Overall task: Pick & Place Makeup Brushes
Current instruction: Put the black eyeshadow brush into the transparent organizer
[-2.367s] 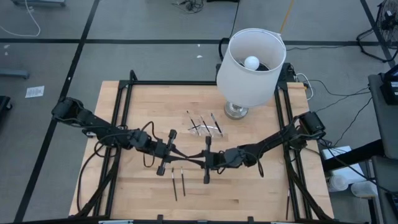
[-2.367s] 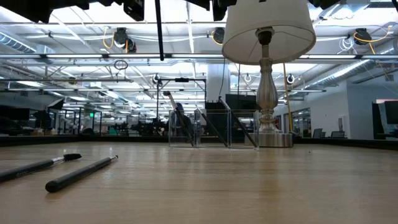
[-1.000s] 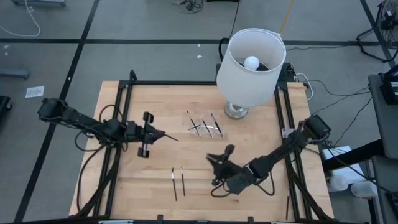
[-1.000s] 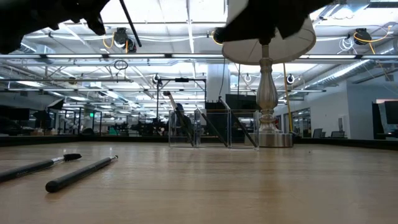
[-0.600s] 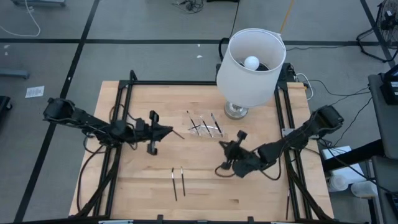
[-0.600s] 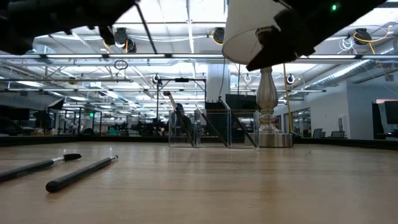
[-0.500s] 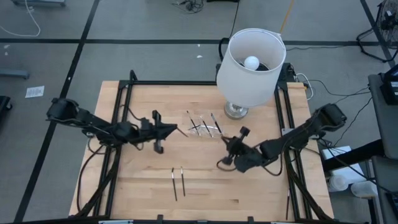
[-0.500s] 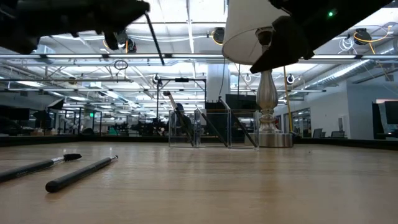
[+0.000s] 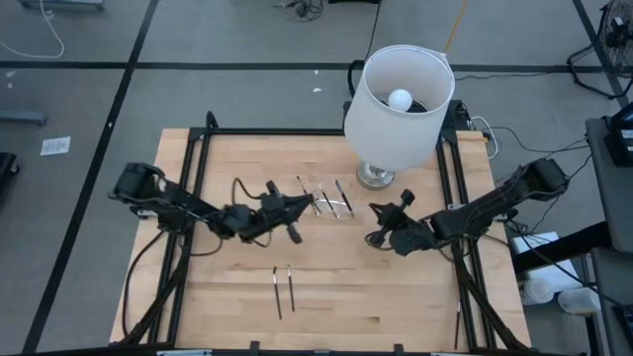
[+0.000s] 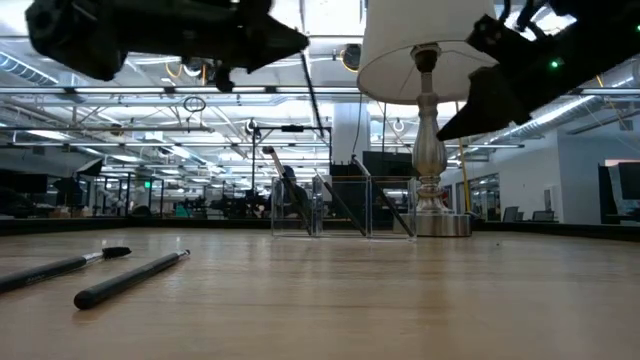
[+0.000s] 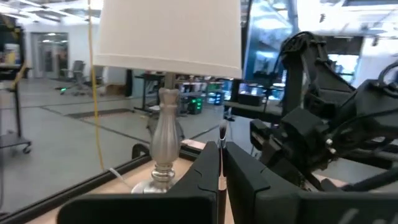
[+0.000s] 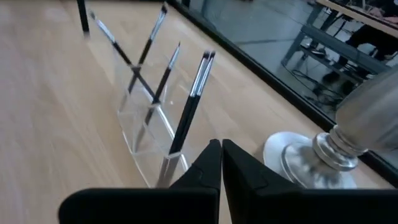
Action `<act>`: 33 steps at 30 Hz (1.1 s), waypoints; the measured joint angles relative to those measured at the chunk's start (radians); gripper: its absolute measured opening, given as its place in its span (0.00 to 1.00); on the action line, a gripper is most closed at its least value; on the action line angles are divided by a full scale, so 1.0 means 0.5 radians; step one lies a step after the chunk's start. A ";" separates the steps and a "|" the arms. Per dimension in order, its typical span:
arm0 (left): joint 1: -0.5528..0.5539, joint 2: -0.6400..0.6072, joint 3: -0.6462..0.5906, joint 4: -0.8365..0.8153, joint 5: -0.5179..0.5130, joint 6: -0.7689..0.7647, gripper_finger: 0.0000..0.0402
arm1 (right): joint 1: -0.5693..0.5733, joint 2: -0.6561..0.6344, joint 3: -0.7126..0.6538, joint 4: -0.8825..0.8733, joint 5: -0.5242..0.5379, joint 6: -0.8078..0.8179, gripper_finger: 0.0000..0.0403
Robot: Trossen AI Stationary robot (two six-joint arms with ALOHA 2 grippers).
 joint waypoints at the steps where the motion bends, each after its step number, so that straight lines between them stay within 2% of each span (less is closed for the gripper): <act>1: -0.008 0.051 0.053 -0.002 -0.040 0.000 0.02 | 0.000 -0.032 -0.057 0.102 -0.001 -0.022 0.00; 8: -0.057 0.416 0.374 0.003 -0.411 -0.099 0.02 | 0.000 -0.224 -0.464 0.998 -0.012 -0.348 0.00; 12: -0.093 0.570 0.530 0.012 -0.674 -0.063 0.02 | 0.000 -0.290 -0.645 1.316 -0.187 -0.493 0.00; 18: -0.146 0.807 0.820 0.009 -1.118 0.182 0.02 | 0.014 -0.315 -0.762 1.339 -0.274 -0.502 0.00; 26: -0.127 0.973 1.200 -0.004 -1.237 0.522 0.02 | 0.020 -0.315 -0.777 1.324 -0.542 -0.614 0.00; 33: -0.082 0.970 1.235 -0.123 -1.400 0.540 0.02 | 0.017 -0.314 -0.777 1.309 -0.579 -0.750 0.00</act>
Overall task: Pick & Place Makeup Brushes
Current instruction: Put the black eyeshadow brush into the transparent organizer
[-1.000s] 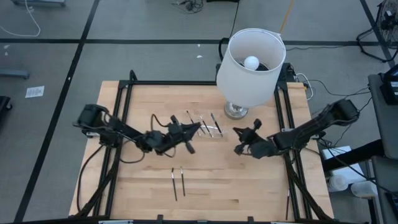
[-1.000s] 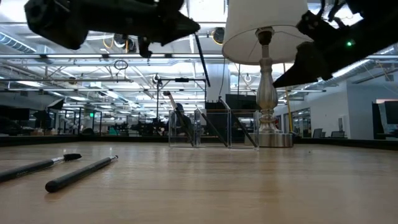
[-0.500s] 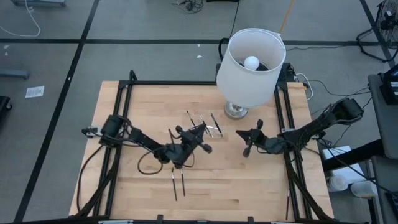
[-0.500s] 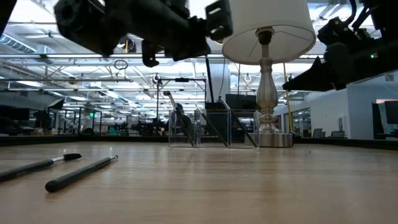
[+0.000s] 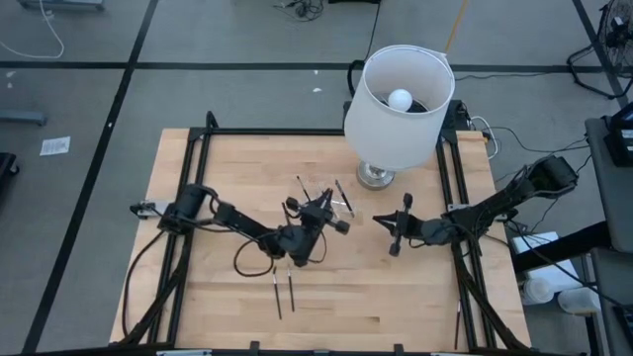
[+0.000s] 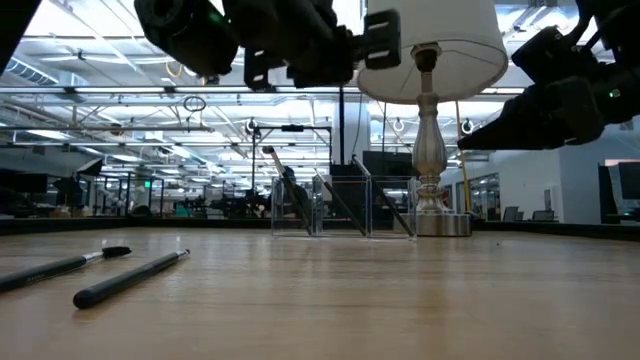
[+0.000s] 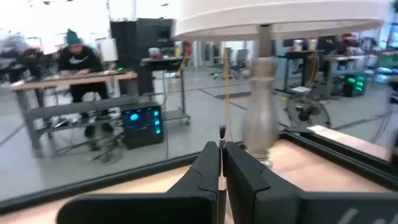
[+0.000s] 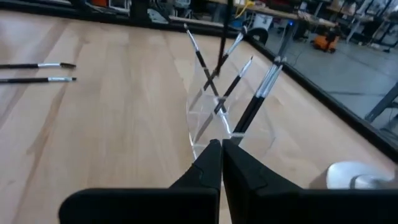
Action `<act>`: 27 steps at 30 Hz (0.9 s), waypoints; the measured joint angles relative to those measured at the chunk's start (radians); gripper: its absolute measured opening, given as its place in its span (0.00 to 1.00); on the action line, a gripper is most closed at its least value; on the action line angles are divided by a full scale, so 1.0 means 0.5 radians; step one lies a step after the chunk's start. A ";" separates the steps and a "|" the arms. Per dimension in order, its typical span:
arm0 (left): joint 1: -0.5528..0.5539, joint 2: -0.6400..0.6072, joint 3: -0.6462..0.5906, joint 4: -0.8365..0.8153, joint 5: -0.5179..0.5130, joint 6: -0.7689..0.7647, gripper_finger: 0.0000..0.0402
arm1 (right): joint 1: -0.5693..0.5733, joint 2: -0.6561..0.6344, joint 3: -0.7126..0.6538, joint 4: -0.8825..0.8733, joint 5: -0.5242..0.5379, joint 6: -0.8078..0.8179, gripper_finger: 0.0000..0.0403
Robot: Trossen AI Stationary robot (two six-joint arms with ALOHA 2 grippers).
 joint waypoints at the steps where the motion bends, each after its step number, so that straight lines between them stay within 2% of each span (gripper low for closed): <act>1: 0.008 -0.001 -0.014 -0.026 -0.001 -0.061 0.02 | -0.003 0.000 0.000 0.016 -0.001 -0.024 0.00; 9: 0.043 -0.002 -0.127 -0.331 0.046 -0.654 0.02 | -0.064 0.000 0.001 0.127 -0.001 -0.089 0.00; 12: 0.046 0.000 -0.150 -0.457 0.055 -0.801 0.02 | -0.082 0.000 0.001 0.131 0.000 -0.088 0.00; 19: 0.062 -0.001 -0.242 -0.523 0.034 -1.130 0.02 | -0.083 0.000 0.001 0.130 -0.004 -0.067 0.00; 27: 0.106 -0.001 -0.269 -0.891 0.049 -1.615 0.02 | -0.081 0.003 0.001 0.101 -0.007 -0.014 0.00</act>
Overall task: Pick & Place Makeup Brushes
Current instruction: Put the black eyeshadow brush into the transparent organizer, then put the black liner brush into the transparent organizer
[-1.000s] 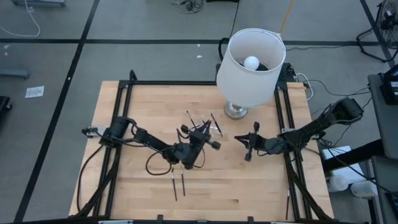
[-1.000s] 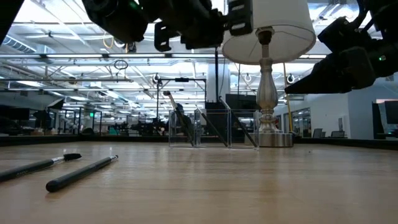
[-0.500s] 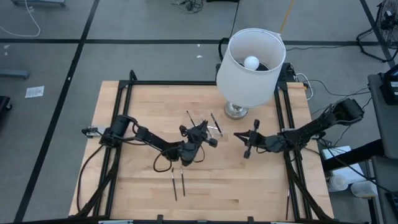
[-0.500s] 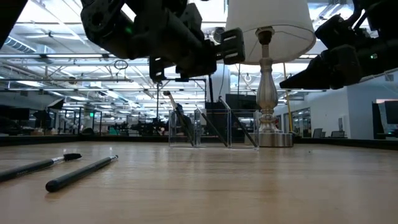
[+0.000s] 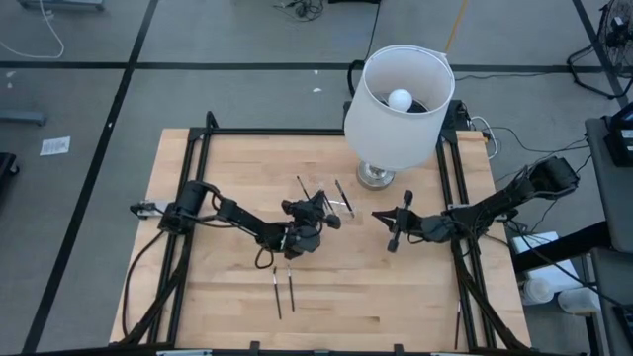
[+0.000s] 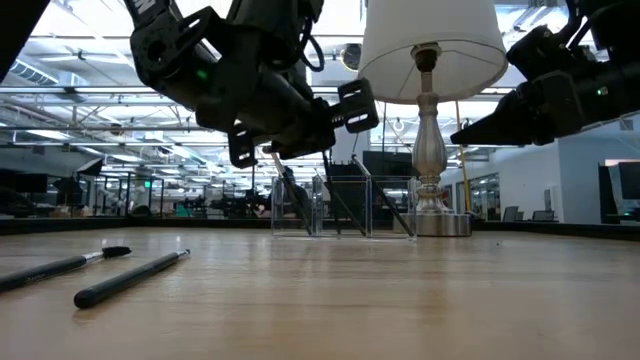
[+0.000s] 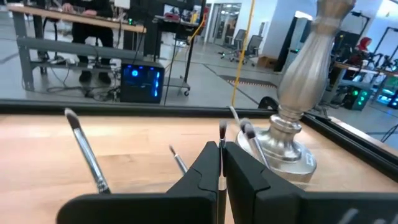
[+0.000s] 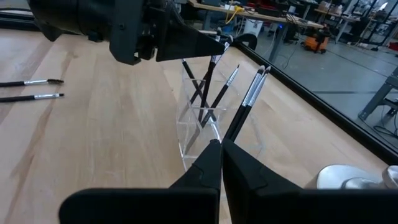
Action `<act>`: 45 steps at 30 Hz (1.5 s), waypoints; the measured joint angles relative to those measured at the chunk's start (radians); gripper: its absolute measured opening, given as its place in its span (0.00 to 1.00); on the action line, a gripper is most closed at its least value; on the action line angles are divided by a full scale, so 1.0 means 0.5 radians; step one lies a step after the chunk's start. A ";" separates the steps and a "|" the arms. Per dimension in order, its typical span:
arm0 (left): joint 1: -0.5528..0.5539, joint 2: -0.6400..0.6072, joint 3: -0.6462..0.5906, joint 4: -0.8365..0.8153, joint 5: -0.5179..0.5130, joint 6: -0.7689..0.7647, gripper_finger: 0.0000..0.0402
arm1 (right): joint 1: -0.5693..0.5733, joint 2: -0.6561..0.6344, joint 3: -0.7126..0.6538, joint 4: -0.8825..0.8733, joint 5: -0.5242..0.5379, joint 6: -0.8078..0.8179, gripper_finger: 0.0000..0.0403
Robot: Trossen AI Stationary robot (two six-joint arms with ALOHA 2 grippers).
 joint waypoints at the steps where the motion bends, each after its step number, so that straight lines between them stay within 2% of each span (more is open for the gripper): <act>1: 0.003 0.000 0.000 -0.013 0.007 -0.017 0.02 | 0.000 0.000 0.000 -0.002 0.000 0.000 0.00; 7: 0.015 0.000 0.001 -0.027 0.059 -0.025 0.03 | 0.000 0.000 0.000 -0.005 0.000 0.000 0.00; 10: 0.033 -0.002 0.002 -0.038 0.156 -0.025 0.04 | 0.000 0.000 0.000 -0.005 -0.001 0.001 0.00; 16: 0.017 -0.001 0.002 -0.022 0.217 0.087 0.16 | 0.000 0.000 0.001 -0.005 -0.001 0.001 0.00; 20: -0.013 -0.037 0.001 0.062 0.162 0.267 0.23 | 0.000 0.000 0.001 -0.006 -0.001 0.001 0.00; 23: -0.054 -0.088 0.001 0.189 0.091 0.597 0.27 | 0.000 0.001 0.001 -0.009 -0.001 0.001 0.00; 27: -0.152 -0.254 0.001 0.307 0.013 1.195 0.28 | 0.000 0.001 0.002 -0.031 -0.001 0.001 0.00; 33: -0.342 -0.637 0.001 0.316 -0.241 2.177 0.28 | 0.000 0.001 0.002 -0.051 -0.001 -0.009 0.00; 35: -0.406 -0.763 0.000 0.309 -0.296 2.422 0.28 | 0.000 0.001 0.002 -0.051 -0.001 -0.048 0.00; 38: -0.507 -0.971 -0.077 0.115 -0.243 2.464 0.27 | 0.000 0.001 0.002 -0.045 -0.001 -0.129 0.00; 40: -0.564 -1.090 -0.174 -0.033 -0.154 2.355 0.25 | 0.001 0.001 0.002 -0.031 -0.001 -0.180 0.00; 45: -0.595 -1.352 -0.508 -0.097 0.074 2.161 0.11 | 0.001 0.001 0.002 0.058 -0.001 -0.271 0.00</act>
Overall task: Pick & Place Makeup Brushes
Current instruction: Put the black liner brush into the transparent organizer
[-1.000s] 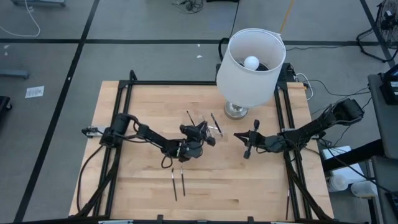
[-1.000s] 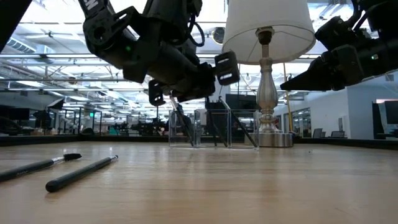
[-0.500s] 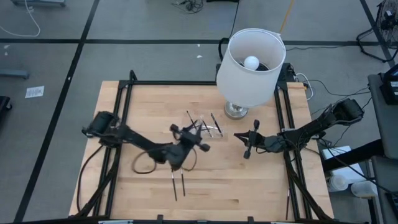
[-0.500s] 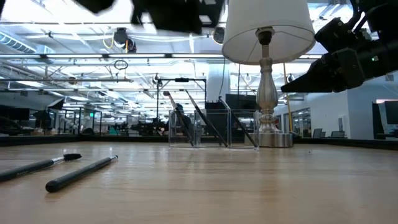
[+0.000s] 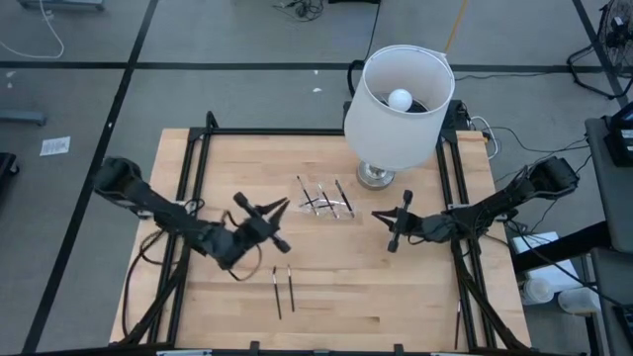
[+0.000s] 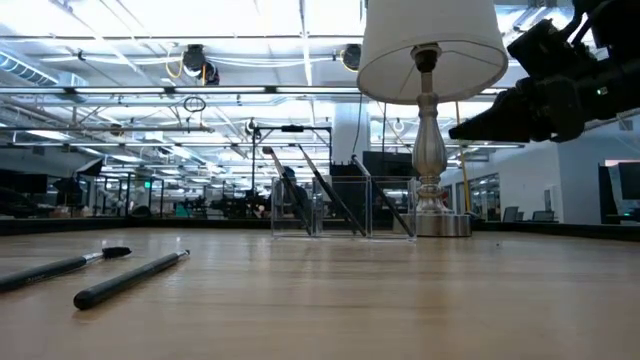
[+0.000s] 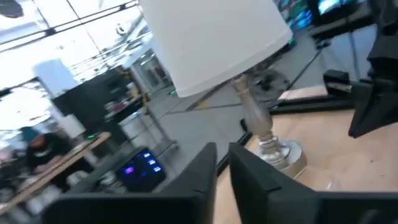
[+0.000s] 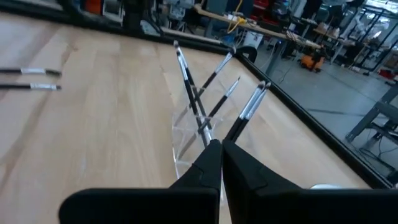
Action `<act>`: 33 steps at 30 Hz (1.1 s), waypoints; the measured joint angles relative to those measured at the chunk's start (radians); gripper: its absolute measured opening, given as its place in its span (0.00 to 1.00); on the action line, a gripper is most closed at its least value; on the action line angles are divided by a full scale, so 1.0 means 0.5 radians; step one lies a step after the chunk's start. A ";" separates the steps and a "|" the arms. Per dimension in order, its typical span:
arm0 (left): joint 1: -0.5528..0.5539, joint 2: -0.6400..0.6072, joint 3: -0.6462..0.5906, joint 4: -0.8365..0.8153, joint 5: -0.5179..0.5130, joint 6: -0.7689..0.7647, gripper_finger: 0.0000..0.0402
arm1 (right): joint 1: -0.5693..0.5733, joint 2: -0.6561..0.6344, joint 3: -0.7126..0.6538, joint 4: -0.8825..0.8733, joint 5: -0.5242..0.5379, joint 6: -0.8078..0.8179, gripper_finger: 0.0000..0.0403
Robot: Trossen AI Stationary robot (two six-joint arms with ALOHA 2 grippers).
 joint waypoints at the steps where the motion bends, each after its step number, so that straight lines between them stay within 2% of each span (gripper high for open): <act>1: 0.011 -0.055 -0.071 0.005 0.059 -0.029 0.07 | -0.001 0.000 0.000 0.017 0.000 0.013 0.00; 3: 0.050 -0.159 -0.229 0.000 0.222 -0.105 0.02 | 0.000 0.000 0.000 0.052 0.000 0.104 0.00; 6: 0.141 -0.307 -0.430 0.000 0.637 -0.205 0.03 | 0.004 0.000 0.000 0.057 -0.017 0.268 0.00; 8: 0.192 -0.401 -0.525 0.002 0.997 -0.276 0.02 | 0.015 0.000 0.000 0.038 -0.108 0.290 0.00; 11: 0.283 -0.479 -0.612 0.003 1.648 -0.418 0.01 | 0.059 0.000 0.000 0.033 -0.258 0.381 0.00; 13: 0.362 -0.485 -0.634 0.046 2.057 -0.470 0.02 | 0.111 0.000 0.000 0.056 -0.279 0.431 0.00; 16: 0.420 -0.453 -0.652 0.056 2.434 -0.574 0.01 | 0.180 -0.001 -0.001 0.187 -0.243 0.414 0.00; 18: 0.424 -0.429 -0.655 -0.067 2.498 -0.607 0.01 | 0.203 0.000 -0.001 0.271 -0.187 0.387 0.00; 24: 0.403 -0.437 -0.654 -0.298 2.504 -0.463 0.01 | 0.246 -0.001 0.000 0.293 0.005 0.402 0.00; 30: 0.448 -0.450 -0.655 -0.414 2.450 -0.288 0.05 | 0.246 0.020 0.006 0.289 0.026 0.561 0.00; 33: 0.487 -0.453 -0.655 -0.431 2.430 -0.239 0.03 | 0.266 0.094 0.026 0.282 0.055 0.661 0.00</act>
